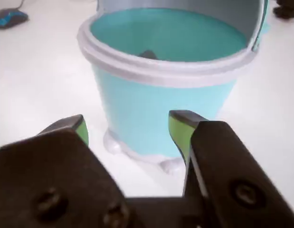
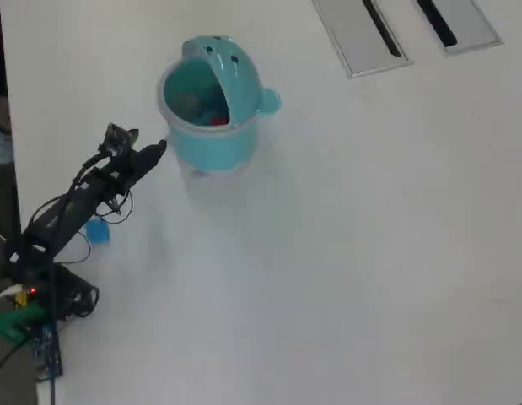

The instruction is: Grasp RGB lego blocks and put them in the bin one by one.

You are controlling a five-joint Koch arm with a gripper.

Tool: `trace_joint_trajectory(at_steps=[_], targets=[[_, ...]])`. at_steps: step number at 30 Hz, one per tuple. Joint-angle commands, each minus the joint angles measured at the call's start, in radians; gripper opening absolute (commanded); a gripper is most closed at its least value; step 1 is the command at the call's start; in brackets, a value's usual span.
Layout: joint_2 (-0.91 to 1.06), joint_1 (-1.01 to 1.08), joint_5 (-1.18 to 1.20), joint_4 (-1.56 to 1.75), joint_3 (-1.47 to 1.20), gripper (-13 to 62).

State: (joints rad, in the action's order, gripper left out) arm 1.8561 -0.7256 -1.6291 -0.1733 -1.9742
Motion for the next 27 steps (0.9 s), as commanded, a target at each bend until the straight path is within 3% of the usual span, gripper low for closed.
trace_joint_trajectory(at_steps=[1,15,27], targets=[[0.075,-0.028,-0.009,0.023,-0.005,31.6],[0.354,-0.149,-0.067,-0.123,-0.324,31.6],[0.423,-0.199,-0.17,-0.247,-0.497,32.0]])
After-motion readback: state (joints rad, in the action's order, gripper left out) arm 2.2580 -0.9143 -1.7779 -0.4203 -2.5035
